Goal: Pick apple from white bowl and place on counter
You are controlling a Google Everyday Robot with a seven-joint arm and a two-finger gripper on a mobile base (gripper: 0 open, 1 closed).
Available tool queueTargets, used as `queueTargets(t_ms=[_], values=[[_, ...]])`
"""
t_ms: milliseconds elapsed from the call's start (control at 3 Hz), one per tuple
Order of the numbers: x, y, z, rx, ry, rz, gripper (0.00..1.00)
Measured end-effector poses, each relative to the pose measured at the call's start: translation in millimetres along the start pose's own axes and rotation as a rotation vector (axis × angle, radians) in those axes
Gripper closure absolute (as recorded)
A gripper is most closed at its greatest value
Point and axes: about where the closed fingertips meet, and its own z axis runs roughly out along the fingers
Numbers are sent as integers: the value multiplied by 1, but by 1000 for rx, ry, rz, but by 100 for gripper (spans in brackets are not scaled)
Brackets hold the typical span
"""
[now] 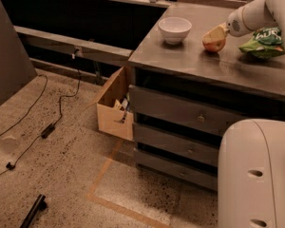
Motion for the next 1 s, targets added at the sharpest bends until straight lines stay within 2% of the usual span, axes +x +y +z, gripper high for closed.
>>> queueTargets(t_ms=[333,667,1000], values=[[4,0,-1,-3,0,18,12],[17,8,-4,-12,14,43,0],[18,10,-5,-9,13,39,0]])
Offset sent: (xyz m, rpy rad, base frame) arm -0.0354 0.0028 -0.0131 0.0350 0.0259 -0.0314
